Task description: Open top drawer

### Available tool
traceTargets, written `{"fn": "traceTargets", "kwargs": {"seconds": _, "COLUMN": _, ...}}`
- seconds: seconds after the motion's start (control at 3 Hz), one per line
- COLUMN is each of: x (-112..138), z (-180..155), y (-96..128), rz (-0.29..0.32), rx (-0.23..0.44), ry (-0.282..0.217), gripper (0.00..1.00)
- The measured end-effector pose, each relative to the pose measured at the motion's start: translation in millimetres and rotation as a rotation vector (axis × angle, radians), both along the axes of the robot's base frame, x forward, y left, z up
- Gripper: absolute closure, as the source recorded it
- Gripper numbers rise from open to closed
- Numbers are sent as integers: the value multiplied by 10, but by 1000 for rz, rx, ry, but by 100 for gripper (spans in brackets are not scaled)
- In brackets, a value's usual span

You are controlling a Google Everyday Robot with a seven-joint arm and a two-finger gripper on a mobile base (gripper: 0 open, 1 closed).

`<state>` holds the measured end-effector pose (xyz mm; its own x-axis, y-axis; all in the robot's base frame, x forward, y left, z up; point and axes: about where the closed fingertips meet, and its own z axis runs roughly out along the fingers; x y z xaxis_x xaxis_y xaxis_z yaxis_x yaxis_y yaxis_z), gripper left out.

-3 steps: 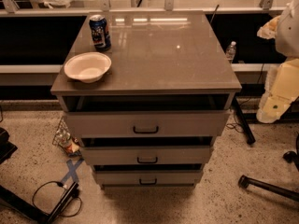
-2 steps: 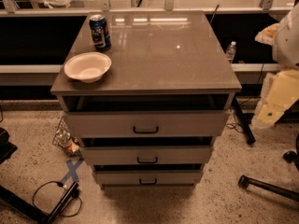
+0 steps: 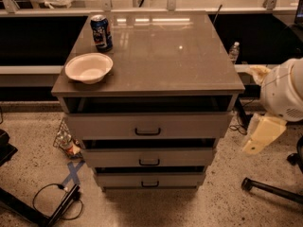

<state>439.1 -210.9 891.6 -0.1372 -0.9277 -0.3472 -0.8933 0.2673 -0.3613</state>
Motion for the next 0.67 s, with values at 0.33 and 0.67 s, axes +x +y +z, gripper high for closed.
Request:
{"fn": "traceTargets", "kwargs": {"seconds": 0.33, "x": 470, "z": -574, "y": -42, "rz": -32, "rx": 58, "ry": -86, "gripper": 0}}
{"fn": "traceTargets", "kwargs": {"seconds": 0.67, "x": 503, "z": -595, "y": -47, "rz": -35, "rx": 61, "ry": -92, "gripper": 0}}
